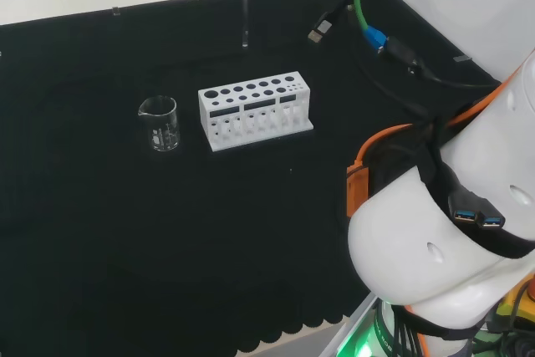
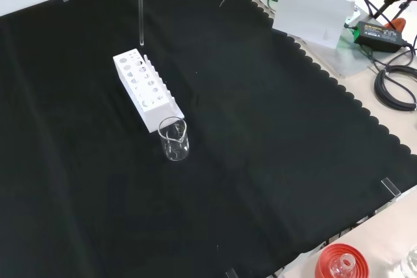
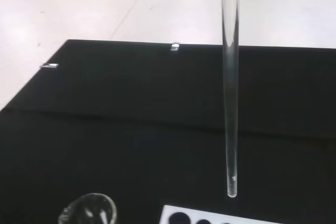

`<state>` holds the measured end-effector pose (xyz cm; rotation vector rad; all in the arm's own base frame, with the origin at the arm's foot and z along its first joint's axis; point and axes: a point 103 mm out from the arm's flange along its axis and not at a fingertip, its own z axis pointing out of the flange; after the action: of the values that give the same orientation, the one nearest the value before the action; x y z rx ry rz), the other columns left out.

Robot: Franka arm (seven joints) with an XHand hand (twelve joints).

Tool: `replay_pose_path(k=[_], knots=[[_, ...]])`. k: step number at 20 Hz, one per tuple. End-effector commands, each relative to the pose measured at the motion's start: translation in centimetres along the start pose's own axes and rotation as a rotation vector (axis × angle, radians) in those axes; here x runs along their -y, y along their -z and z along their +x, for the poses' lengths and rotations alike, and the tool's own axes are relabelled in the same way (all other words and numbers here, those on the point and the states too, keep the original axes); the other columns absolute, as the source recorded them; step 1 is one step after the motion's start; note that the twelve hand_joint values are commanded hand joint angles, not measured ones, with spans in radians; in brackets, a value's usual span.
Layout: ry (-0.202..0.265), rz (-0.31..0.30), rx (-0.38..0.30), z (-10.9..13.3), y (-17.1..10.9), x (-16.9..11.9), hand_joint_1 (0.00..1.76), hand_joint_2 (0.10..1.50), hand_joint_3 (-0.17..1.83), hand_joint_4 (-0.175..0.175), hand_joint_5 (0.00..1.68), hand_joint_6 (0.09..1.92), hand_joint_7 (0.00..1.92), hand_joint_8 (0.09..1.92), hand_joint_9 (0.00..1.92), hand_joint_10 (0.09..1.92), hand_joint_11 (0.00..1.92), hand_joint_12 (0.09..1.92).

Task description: Stir in the beaker to the left of the white test tube rack with the glass rod.

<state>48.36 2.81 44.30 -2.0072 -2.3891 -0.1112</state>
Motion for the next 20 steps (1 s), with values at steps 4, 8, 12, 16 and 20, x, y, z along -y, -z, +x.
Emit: replay_pose_path(k=[4, 8, 12, 16, 20], knots=[[0.104, 0.005, -0.031, 6.2, 0.2, -2.1, 1.32, 1.07, -0.17, -0.175, 1.36, 0.09, 1.31, 0.76, 1.62, 0.65, 1.55, 0.72], [0.148, 0.007, -0.038, 8.6, 0.4, -2.9, 1.32, 1.07, -0.17, -0.175, 1.36, 0.09, 1.31, 0.76, 1.63, 0.65, 1.55, 0.72], [0.181, 0.017, -0.039, 10.3, 0.1, -3.4, 1.32, 1.07, -0.17, -0.175, 1.36, 0.09, 1.31, 0.76, 1.63, 0.65, 1.56, 0.72], [0.206, 0.026, -0.037, 11.4, -0.2, -3.7, 1.32, 1.07, -0.17, -0.175, 1.36, 0.09, 1.30, 0.76, 1.63, 0.64, 1.56, 0.72], [0.225, 0.031, -0.034, 12.1, -0.4, -4.1, 1.32, 1.08, -0.17, -0.175, 1.36, 0.09, 1.30, 0.76, 1.63, 0.64, 1.56, 0.72]])
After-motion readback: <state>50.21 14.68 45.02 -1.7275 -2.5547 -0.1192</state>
